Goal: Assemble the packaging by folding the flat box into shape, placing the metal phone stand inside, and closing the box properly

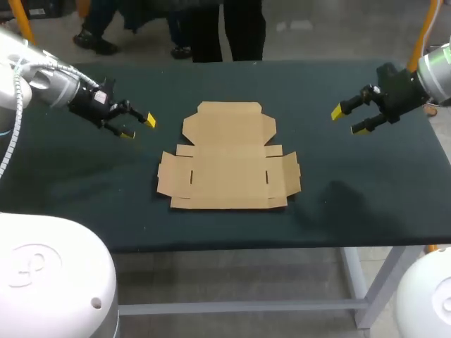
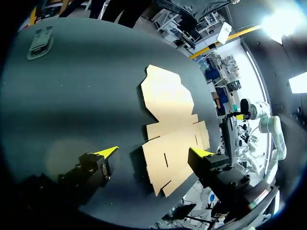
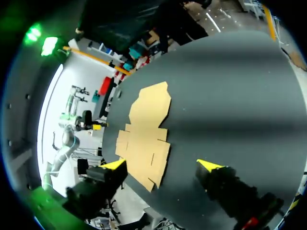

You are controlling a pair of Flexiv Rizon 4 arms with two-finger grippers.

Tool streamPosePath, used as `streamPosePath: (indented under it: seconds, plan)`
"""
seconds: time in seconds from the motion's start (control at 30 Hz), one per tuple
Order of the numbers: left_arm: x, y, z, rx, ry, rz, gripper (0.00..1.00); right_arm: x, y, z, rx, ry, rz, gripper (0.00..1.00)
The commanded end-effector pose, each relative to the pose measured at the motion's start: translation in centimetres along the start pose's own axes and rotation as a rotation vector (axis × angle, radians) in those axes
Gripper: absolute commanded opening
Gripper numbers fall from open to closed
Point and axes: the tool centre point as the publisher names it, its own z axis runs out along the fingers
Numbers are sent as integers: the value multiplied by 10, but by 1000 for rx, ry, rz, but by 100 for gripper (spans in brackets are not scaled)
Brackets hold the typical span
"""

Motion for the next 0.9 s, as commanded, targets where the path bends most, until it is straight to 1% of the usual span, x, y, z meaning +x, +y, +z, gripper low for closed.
streamPosePath:
  seconds: [0.03, 0.07, 0.1, 0.13, 0.17, 0.2, 0.23, 0.27, 0.4, 0.57, 0.9]
  plan:
    - [4, -6, -16, -9, -71, 4, 100, -7, 16, 5, 23, 46, -11, 100]
    - [3, -8, -16, -13, -73, 6, 91, -6, 19, 7, 23, 47, -16, 100]
    - [2, -10, -16, -14, -79, 6, 50, -6, 21, 9, 26, 52, -21, 100]
    - [1, -11, -16, -15, -80, 6, 8, -5, 23, 11, 27, 58, -30, 94]
    - [0, -13, -15, -17, -80, 7, 0, -4, 24, 13, 28, 59, -34, 47]
    - [-1, -14, -15, -19, -81, 8, 0, -3, 26, 15, 28, 60, -34, 33]
    - [-1, -14, -15, -22, -79, 7, 0, -2, 26, 17, 28, 65, -37, 10]
    - [-2, -14, -14, -27, -77, 10, 0, -2, 27, 18, 26, 70, -40, 0]
    - [-4, -14, -10, -48, -75, 20, 0, -3, 30, 25, 22, 101, -40, 0]
    - [-5, -15, -5, -82, -58, 26, 0, -4, 31, 37, 40, 106, -20, 0]
    - [-5, -15, -4, -84, -57, 26, 0, -4, 31, 37, 40, 106, -20, 0]
